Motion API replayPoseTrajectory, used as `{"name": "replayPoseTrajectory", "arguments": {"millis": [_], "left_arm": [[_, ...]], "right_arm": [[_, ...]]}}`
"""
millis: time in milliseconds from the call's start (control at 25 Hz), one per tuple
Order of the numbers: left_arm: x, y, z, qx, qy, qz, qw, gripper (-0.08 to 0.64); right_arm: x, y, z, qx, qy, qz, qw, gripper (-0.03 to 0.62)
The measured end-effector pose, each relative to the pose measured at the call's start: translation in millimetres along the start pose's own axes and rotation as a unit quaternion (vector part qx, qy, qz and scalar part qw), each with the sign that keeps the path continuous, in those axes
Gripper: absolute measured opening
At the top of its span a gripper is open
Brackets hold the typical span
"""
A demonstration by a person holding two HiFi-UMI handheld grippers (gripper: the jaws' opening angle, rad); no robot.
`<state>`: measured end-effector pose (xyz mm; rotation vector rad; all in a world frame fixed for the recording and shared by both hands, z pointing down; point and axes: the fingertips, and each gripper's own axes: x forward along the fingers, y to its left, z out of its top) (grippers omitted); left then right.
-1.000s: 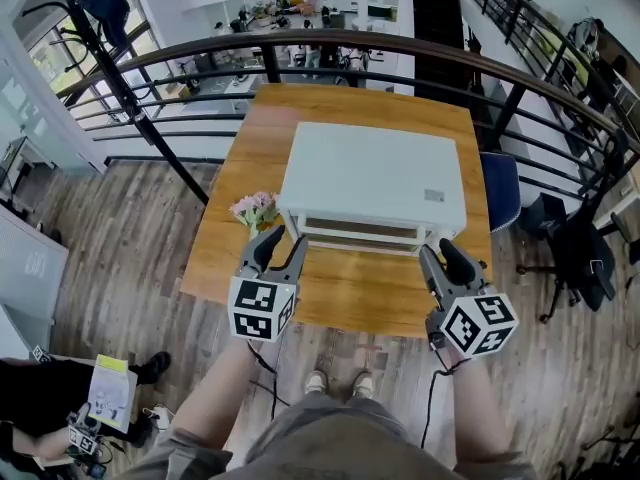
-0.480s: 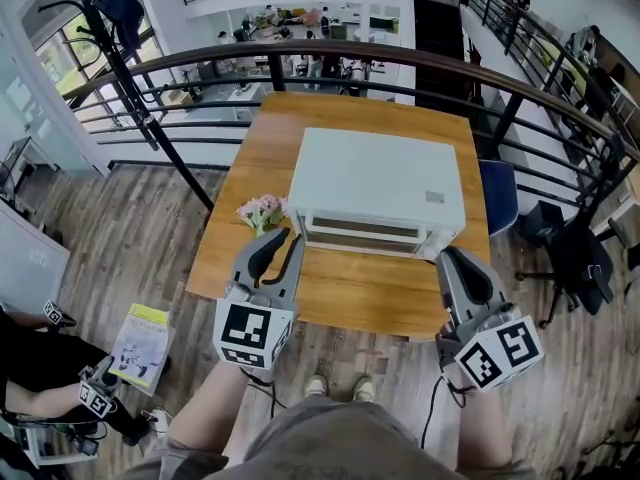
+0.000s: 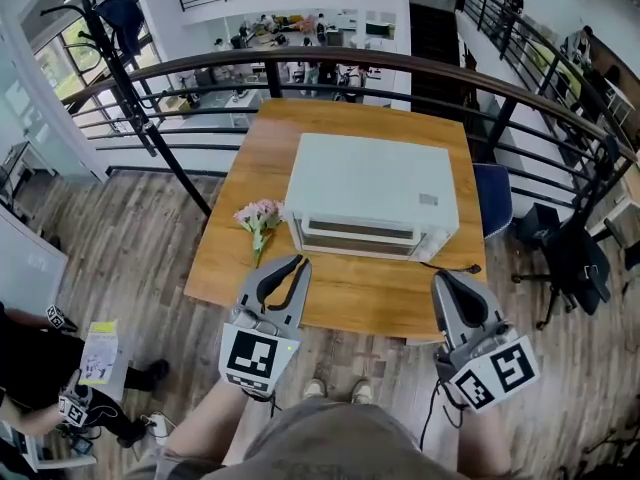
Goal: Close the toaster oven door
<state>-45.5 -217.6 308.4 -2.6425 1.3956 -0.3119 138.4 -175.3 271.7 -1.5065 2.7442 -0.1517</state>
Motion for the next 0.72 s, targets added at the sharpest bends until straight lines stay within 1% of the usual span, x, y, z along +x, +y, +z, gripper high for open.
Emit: {"name": "replayPoseTrajectory", "arguments": {"millis": [160, 440, 560, 720], "left_arm": [[-3, 0, -6, -0.004, 0.01, -0.006, 0.9999, 0.038], [-4, -5, -4, -0.022, 0.008, -0.006, 0.9997, 0.038], [-5, -5, -4, -0.01, 0.016, -0.008, 0.9998, 0.038], [-5, -4, -5, -0.005, 0.022, -0.005, 0.9997, 0.038]], "right_arm": [[1, 7, -3, -0.003, 0.012, 0.006, 1.0, 0.034], [-4, 3, -15, -0.002, 0.026, 0.007, 1.0, 0.034], [-5, 2, -17, 0.002, 0.031, 0.006, 0.999, 0.034], [-5, 1, -18, 0.003, 0.035, 0.007, 0.999, 0.034]]}}
